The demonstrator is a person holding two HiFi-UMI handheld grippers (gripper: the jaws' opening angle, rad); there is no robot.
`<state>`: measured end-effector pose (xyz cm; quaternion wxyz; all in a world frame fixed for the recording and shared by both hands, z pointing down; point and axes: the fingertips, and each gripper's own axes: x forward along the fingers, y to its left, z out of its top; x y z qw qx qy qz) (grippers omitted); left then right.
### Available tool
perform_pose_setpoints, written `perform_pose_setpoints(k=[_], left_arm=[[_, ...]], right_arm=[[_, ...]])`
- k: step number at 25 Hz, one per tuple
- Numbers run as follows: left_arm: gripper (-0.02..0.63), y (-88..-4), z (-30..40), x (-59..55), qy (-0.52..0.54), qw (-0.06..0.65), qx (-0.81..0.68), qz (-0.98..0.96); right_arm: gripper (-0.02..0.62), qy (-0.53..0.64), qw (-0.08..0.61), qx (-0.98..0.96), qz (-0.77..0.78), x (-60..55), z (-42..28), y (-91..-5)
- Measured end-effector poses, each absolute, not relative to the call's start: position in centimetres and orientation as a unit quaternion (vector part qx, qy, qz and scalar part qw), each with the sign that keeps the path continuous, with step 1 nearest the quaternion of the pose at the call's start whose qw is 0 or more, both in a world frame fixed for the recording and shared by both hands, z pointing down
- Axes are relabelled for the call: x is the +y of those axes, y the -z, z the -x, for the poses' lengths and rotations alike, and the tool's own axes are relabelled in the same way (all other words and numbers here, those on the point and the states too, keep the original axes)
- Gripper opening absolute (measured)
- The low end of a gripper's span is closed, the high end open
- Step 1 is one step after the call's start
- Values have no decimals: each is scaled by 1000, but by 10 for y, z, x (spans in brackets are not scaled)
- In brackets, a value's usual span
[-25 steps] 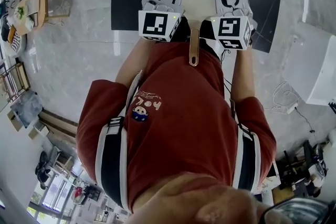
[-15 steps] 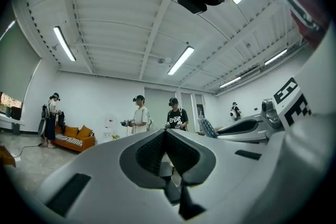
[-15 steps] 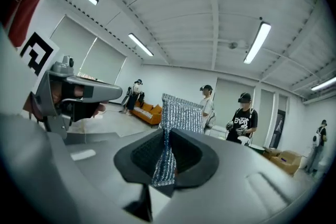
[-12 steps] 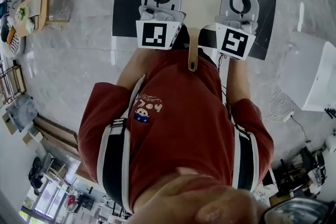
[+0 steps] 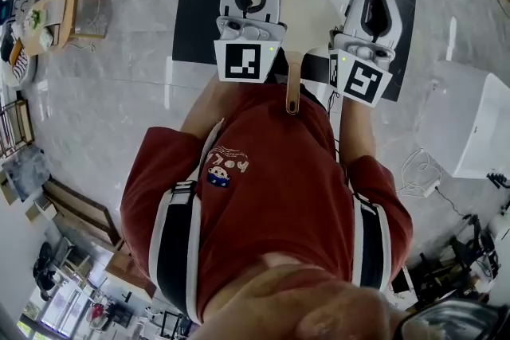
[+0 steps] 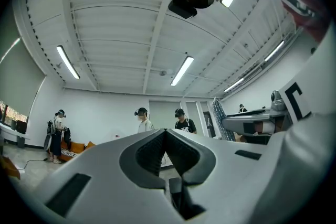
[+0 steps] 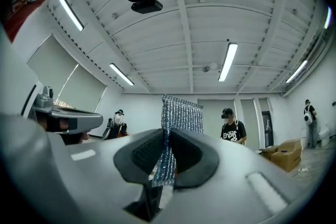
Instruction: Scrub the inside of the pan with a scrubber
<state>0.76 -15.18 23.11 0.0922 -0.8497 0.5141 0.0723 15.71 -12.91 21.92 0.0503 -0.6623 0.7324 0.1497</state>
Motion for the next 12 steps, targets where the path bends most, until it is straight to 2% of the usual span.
perform_pose_setpoints(k=[12], left_arm=[[6, -241, -10, -161, -72, 67, 514, 852]], right_arm=[[58, -149, 36, 737, 658, -139, -158, -225]])
